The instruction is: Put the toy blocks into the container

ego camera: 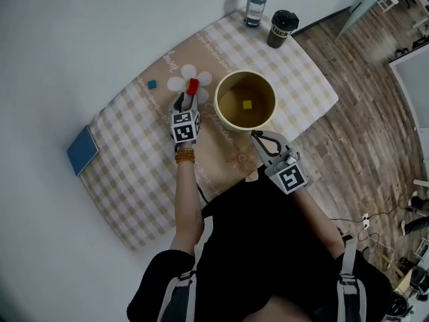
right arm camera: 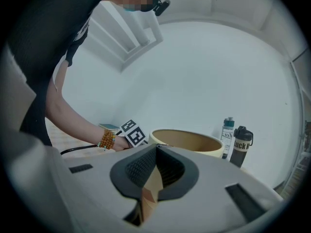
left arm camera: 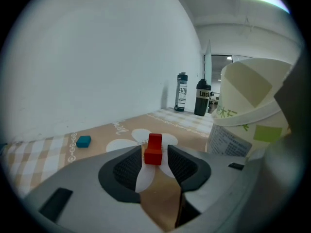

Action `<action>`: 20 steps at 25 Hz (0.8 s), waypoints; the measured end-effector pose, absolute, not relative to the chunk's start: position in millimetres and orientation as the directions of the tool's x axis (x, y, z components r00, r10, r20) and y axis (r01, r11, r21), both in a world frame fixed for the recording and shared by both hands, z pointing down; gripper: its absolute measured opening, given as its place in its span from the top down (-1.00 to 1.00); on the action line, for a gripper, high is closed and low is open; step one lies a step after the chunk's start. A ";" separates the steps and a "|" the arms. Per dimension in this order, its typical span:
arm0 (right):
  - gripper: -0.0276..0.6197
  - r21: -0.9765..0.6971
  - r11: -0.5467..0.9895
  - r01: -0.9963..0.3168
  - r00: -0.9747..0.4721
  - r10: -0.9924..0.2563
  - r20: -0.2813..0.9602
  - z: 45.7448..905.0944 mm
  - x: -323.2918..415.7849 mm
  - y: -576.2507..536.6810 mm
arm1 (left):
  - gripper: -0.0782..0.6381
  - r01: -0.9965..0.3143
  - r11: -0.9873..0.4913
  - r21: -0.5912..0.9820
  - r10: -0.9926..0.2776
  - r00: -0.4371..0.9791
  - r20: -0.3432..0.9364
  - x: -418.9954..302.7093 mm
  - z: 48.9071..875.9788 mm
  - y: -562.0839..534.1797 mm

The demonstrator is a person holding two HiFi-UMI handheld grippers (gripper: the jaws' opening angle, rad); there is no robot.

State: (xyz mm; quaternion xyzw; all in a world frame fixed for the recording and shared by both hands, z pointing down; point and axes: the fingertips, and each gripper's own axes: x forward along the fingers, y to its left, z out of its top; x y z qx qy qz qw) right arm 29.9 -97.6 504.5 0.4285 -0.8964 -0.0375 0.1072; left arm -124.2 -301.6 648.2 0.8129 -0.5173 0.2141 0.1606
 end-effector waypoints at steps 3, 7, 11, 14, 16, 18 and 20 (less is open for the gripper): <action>0.92 0.159 0.626 -0.763 -0.607 -0.779 0.156 504.2 32.1 -98.6 | 0.28 -0.911 -0.409 0.050 -0.764 0.372 0.527 -121.7 656.0 -304.8; 0.92 0.156 0.630 -0.761 -0.608 -0.776 0.165 506.0 33.6 -98.6 | 0.30 -0.914 -0.402 0.047 -0.759 0.362 0.542 -118.9 662.5 -307.7; 0.92 0.154 0.631 -0.760 -0.609 -0.775 0.171 507.6 32.0 -99.4 | 0.42 -0.918 -0.394 0.039 -0.763 0.351 0.543 -121.3 661.8 -309.9; 0.92 0.159 0.631 -0.759 -0.609 -0.775 0.169 507.4 30.8 -98.5 | 0.42 -0.917 -0.397 0.043 -0.765 0.356 0.537 -121.5 661.2 -309.5; 0.92 0.164 0.631 -0.758 -0.609 -0.775 0.169 507.8 30.9 -98.3 | 0.42 -0.916 -0.397 0.048 -0.765 0.360 0.533 -122.0 661.0 -308.5; 0.92 0.161 0.627 -0.762 -0.607 -0.778 0.162 506.8 31.6 -97.8 | 0.43 -0.915 -0.400 0.054 -0.766 0.366 0.529 -122.9 658.5 -305.9; 0.92 0.155 0.623 -0.767 -0.603 -0.782 0.159 506.0 32.9 -97.1 | 0.43 -0.912 -0.407 0.053 -0.767 0.373 0.522 -123.8 652.6 -302.2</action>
